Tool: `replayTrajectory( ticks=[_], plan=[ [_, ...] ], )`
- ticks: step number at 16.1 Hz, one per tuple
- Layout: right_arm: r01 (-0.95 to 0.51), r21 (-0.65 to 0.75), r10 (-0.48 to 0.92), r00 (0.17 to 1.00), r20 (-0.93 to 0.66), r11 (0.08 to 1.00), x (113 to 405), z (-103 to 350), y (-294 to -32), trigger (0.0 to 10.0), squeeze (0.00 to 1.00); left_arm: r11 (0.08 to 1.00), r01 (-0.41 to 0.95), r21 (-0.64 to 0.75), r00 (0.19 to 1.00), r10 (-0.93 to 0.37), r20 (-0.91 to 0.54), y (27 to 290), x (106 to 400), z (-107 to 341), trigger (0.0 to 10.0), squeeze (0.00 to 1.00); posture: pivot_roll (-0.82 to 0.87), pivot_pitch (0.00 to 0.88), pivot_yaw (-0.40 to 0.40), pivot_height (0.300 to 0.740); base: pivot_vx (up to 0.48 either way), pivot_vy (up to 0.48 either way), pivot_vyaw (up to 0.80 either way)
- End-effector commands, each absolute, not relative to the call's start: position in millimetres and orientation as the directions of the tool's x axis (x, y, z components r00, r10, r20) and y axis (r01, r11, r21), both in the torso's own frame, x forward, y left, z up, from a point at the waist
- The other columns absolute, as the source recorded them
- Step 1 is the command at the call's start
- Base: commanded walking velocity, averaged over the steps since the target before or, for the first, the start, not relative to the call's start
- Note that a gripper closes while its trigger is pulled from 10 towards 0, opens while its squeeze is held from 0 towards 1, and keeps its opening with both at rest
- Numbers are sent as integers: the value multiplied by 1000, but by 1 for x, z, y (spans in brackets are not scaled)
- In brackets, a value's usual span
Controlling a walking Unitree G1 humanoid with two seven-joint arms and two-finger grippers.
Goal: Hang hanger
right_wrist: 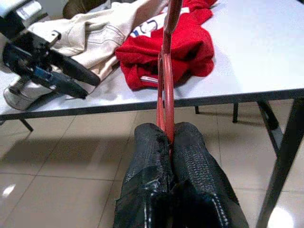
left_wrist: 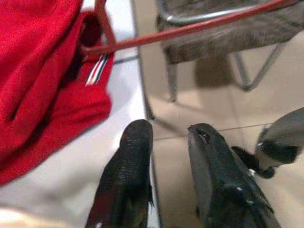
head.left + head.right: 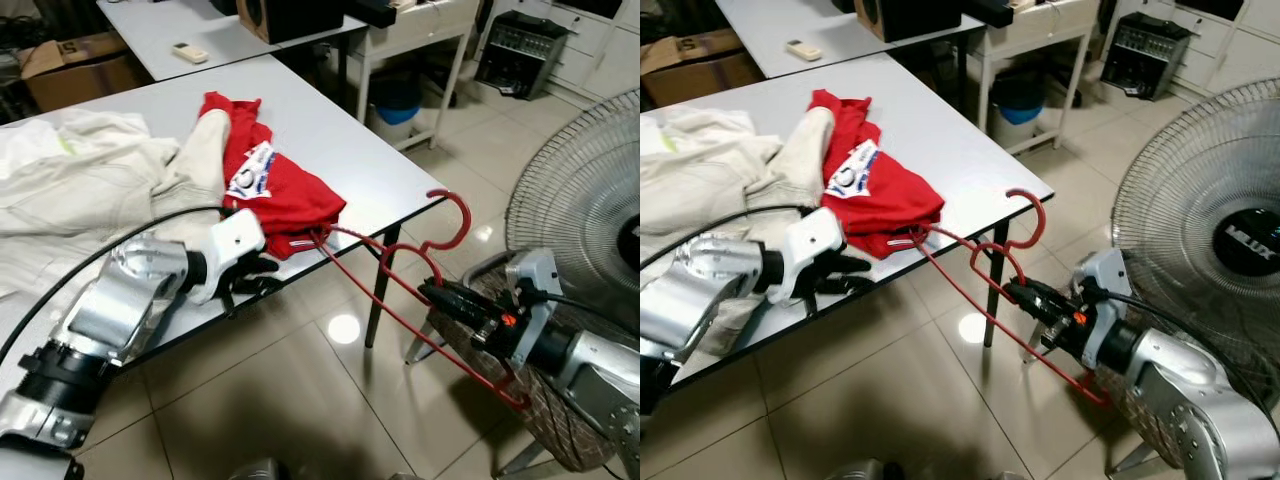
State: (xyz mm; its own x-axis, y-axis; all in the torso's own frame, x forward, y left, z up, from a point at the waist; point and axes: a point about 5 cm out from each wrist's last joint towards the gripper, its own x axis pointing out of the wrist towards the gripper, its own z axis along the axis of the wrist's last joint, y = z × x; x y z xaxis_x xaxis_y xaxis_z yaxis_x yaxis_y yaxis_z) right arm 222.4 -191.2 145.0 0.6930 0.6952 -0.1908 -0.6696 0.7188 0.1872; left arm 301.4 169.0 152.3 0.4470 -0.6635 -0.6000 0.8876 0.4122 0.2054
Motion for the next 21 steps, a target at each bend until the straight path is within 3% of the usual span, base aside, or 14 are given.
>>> replayTrajectory(
  ticks=[1,2,6,15,21],
  plan=[
    [-680,177,703,691,-171,712,225,147,-188,10000,0,464,843,273,526,-600,-603,168,306,150,10000,898,-58,37,37,740,0,0,0],
    [-685,177,707,687,-166,707,226,147,-185,10000,0,534,793,294,595,-572,-565,163,312,146,10000,0,-58,38,39,740,0,0,0],
    [-683,179,706,691,-155,708,225,147,-182,10000,0,616,731,293,666,-554,-499,144,318,125,10000,0,-69,46,61,740,0,0,0],
    [-683,183,707,690,-158,707,223,143,-177,10000,0,712,573,406,813,-434,-387,136,342,109,10000,0,-72,52,71,740,0,0,0],
    [-687,182,710,687,-154,704,223,143,-175,10000,0,723,554,412,828,-428,-361,131,350,103,9725,0,-71,50,75,740,0,0,0]
  ],
)
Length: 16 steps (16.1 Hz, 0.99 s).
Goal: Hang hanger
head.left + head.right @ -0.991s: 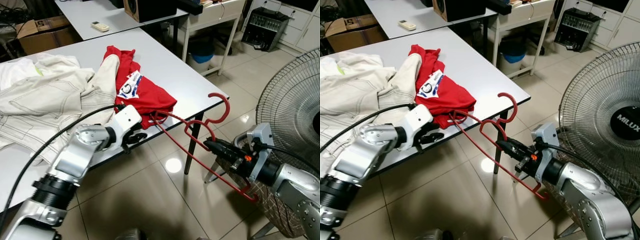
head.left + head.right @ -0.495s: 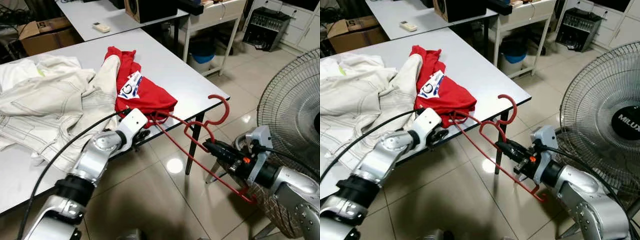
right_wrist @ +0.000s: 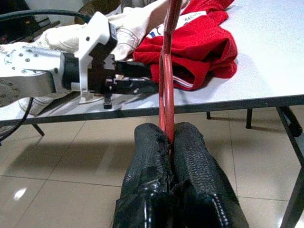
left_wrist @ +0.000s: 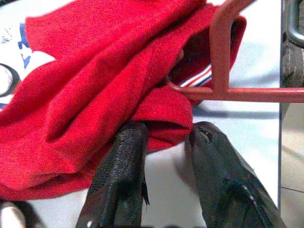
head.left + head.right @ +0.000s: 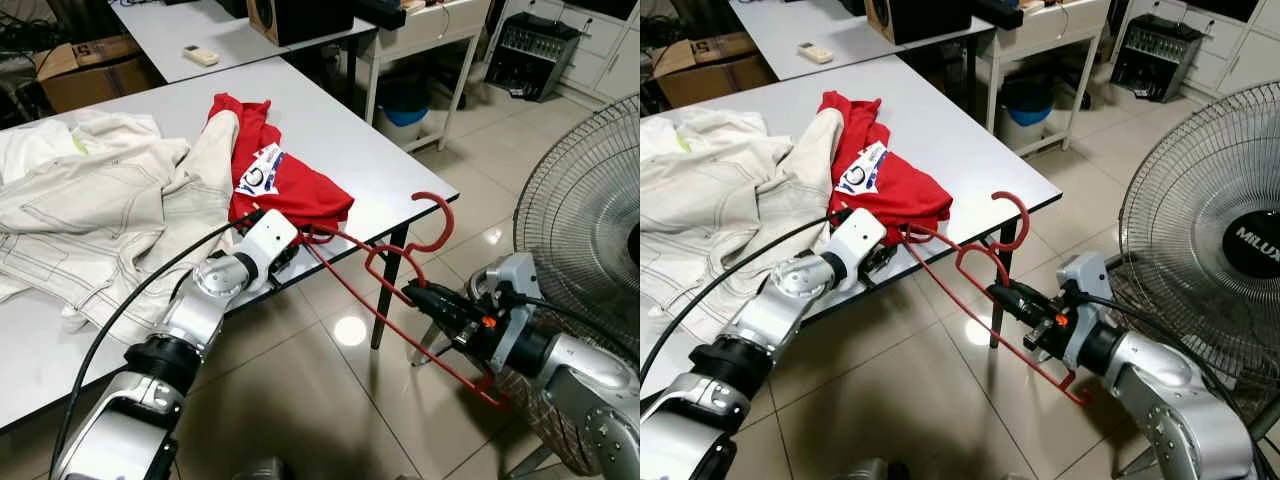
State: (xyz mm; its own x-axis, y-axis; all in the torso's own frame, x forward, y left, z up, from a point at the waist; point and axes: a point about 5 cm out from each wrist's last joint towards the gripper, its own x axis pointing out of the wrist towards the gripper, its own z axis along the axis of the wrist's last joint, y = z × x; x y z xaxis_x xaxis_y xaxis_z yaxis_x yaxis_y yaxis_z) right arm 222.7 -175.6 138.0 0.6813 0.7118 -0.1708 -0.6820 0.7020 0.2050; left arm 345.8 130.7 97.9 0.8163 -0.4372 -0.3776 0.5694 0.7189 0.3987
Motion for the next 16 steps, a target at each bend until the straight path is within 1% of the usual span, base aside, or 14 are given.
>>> replayTrajectory(
  ticks=[1,2,7,9,13,15,16],
  plan=[
    [-687,182,710,687,-154,704,224,143,-175,10000,0,723,554,412,828,-428,-362,131,351,102,8902,0,-71,49,75,740,0,0,0],
    [-687,182,711,686,-153,703,223,143,-174,10000,0,722,551,417,830,-426,-360,129,353,101,78,0,-73,49,75,740,0,0,0],
    [-686,179,709,689,-154,705,223,143,-175,10000,0,746,542,387,835,-427,-347,127,356,99,0,0,-78,48,77,740,0,0,0],
    [-684,181,708,690,-155,706,222,143,-175,10000,0,791,516,328,846,-412,-337,129,357,96,0,0,-77,47,76,740,0,0,0],
    [-683,181,706,691,-153,708,223,143,-176,10000,0,828,489,274,857,-397,-328,133,358,94,0,0,-79,46,74,740,0,0,0],
    [-673,177,696,701,-158,718,225,142,-177,10000,0,830,513,220,842,-437,-316,132,356,94,0,0,-80,43,74,740,0,0,0],
    [-639,178,662,731,-164,749,229,140,-181,10000,0,802,562,200,816,-499,-291,129,353,97,0,0,-80,43,74,740,0,0,0]
  ],
)
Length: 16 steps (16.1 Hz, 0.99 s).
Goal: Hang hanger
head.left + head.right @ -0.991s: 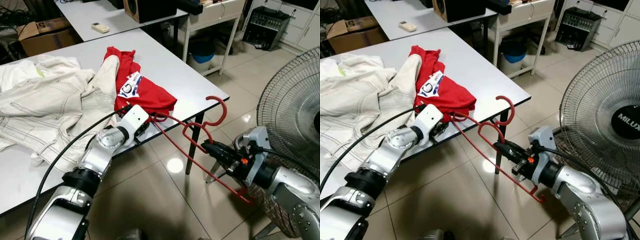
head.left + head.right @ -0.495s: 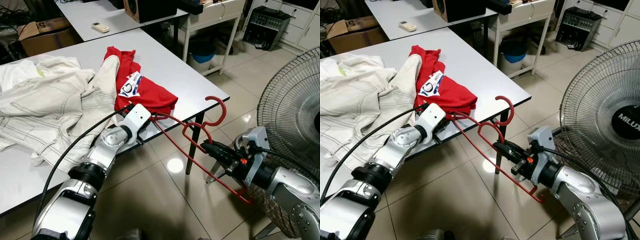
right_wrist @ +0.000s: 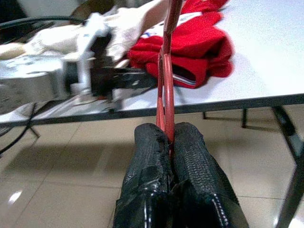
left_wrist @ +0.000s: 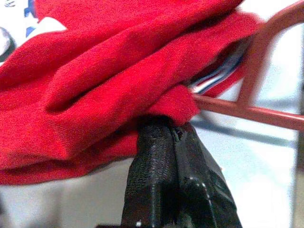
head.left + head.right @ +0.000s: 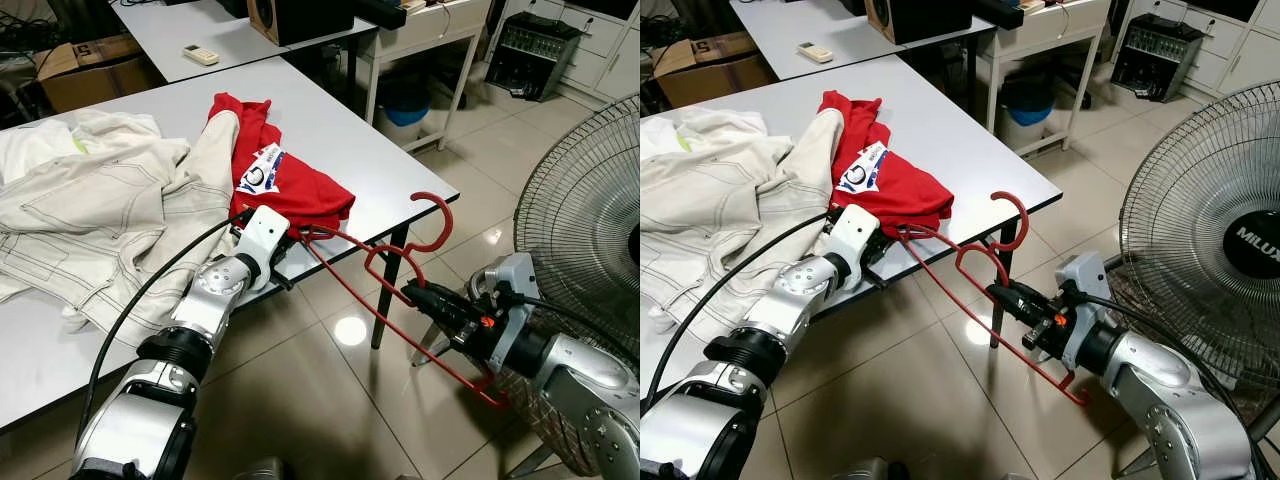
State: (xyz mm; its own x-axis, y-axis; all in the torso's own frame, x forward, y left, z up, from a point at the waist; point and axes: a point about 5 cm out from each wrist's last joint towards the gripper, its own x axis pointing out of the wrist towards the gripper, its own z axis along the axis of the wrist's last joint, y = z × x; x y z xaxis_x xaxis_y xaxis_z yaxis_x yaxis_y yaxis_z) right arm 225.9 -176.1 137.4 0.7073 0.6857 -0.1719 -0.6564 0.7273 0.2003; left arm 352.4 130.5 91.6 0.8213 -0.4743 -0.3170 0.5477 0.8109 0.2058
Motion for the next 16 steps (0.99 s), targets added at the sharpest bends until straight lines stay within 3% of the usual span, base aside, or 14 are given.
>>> replayTrajectory(
  ticks=[1,3,7,12,13,16],
  plan=[
    [-621,181,646,745,-168,763,231,139,-183,10000,0,785,587,201,802,-529,-278,128,352,98,0,0,-80,43,74,740,0,0,0],
    [-468,232,510,843,-174,853,240,133,-204,10000,0,676,685,271,728,-643,-237,137,338,110,0,0,-79,45,70,740,0,0,0],
    [-299,378,366,923,-118,876,245,130,-223,10000,0,660,666,347,738,-652,-176,166,329,132,0,0,-68,44,59,740,0,0,0],
    [-269,500,359,929,-91,823,239,124,-219,10000,0,728,536,427,816,-577,-40,191,334,169,0,0,-67,40,57,740,0,0,0],
    [-329,496,429,898,-98,803,235,122,-206,10000,0,727,531,436,821,-569,-50,191,335,171,0,0,-67,39,60,740,0,0,0],
    [-433,519,534,844,-53,736,228,129,-191,10000,0,665,619,418,756,-649,-86,173,328,165,0,0,-70,32,66,740,0,0,0]
  ],
)
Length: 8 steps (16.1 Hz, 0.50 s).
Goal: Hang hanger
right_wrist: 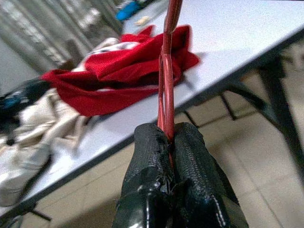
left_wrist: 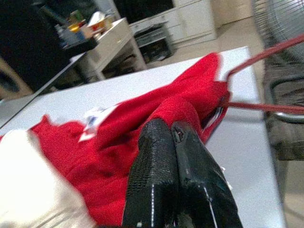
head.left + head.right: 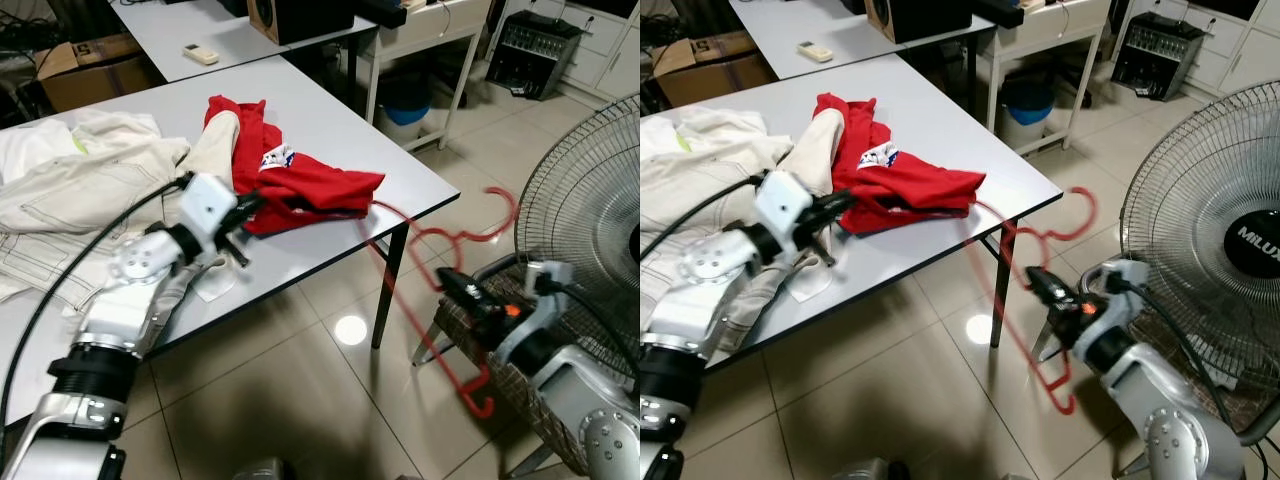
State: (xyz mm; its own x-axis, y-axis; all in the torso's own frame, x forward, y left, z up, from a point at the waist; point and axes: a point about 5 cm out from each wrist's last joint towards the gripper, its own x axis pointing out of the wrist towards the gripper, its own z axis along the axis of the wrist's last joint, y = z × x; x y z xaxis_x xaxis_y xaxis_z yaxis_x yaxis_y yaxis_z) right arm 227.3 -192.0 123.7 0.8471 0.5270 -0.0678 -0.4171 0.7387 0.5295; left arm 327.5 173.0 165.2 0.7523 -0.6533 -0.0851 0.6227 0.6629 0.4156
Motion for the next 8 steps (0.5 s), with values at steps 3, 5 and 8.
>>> replayTrajectory(
  ticks=[3,5,8],
  plan=[
    [-504,545,623,781,-43,670,220,130,-181,10000,0,473,801,368,568,-794,-216,152,304,144,0,0,-73,24,68,740,0,0,0],
    [-482,551,607,793,-56,681,223,127,-184,10000,0,444,819,364,544,-803,-244,151,301,141,0,0,-72,18,66,740,0,0,0],
    [-510,548,638,767,-58,663,224,130,-182,10000,0,420,814,401,549,-781,-297,157,302,140,0,0,-70,10,61,740,0,0,0]
  ],
)
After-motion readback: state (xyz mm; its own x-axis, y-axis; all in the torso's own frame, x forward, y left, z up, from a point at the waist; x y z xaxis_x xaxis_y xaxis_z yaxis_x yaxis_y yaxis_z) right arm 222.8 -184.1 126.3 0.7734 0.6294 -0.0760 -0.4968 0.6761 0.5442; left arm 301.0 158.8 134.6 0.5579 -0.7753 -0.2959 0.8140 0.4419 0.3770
